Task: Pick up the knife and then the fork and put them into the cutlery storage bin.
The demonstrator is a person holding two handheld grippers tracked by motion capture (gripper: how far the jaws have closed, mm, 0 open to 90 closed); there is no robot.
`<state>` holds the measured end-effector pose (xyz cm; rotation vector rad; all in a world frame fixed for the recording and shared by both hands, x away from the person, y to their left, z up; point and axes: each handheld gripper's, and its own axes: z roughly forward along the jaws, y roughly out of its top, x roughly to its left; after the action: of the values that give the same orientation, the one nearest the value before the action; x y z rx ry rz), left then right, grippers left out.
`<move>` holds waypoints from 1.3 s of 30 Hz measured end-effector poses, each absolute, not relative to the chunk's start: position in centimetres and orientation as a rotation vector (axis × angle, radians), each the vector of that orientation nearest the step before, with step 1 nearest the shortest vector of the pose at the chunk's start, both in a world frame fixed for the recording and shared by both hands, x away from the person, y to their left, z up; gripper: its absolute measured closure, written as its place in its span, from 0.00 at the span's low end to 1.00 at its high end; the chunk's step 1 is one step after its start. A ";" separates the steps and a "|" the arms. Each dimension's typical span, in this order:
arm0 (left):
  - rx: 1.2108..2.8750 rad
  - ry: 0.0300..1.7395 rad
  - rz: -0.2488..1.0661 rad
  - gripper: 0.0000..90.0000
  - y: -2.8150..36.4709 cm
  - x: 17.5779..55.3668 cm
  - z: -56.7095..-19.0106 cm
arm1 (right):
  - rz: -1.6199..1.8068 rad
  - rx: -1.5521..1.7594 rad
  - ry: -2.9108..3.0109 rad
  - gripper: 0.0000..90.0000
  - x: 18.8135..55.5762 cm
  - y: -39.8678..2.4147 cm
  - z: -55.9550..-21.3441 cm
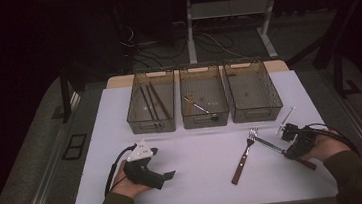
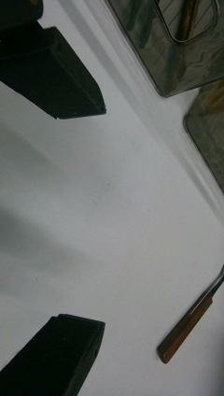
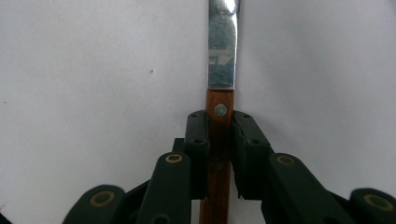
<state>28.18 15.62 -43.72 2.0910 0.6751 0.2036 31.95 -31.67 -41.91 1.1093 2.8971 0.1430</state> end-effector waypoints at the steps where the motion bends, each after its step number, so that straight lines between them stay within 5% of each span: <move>1: 2.091 0.674 0.203 0.00 15.6 28.2 -43.7 | 0.150 1.111 2.897 0.86 31.9 -31.8 -41.9; 39: 2.079 0.636 0.177 0.00 16.5 27.8 -44.0 | 0.902 1.236 2.469 0.86 31.9 -36.1 -37.7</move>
<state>27.78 16.52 -43.98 2.0787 0.6360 0.1766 31.93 -36.11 -37.74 1.2363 2.4686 0.9019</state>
